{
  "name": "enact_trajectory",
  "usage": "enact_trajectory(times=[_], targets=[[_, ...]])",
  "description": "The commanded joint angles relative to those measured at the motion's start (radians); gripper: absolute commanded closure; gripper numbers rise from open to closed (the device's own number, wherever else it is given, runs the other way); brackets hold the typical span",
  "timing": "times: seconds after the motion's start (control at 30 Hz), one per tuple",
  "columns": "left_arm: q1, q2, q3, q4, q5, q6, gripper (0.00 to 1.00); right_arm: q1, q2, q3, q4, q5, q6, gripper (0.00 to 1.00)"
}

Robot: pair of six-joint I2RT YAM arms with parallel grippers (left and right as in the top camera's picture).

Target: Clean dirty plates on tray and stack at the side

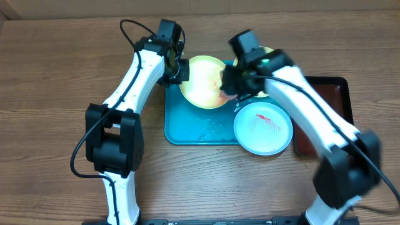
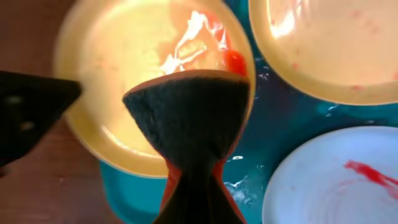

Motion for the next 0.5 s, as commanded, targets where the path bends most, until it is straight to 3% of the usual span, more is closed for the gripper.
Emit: enact_trajectory(times=[0.0, 0.27, 0.47], targets=[[-0.001, -0.006, 0.055, -0.027, -0.093, 0.035, 0.96, -0.049, -0.106, 0.031, -0.038, 0.068, -0.008, 0.96], [-0.007, -0.006, 0.135, -0.149, -0.311, 0.034, 0.96, -0.213, -0.241, 0.031, -0.133, 0.098, -0.031, 0.96], [-0.061, -0.014, 0.173, -0.196, -0.568, -0.015, 0.96, -0.314, -0.261, 0.031, -0.185, 0.094, -0.054, 0.96]])
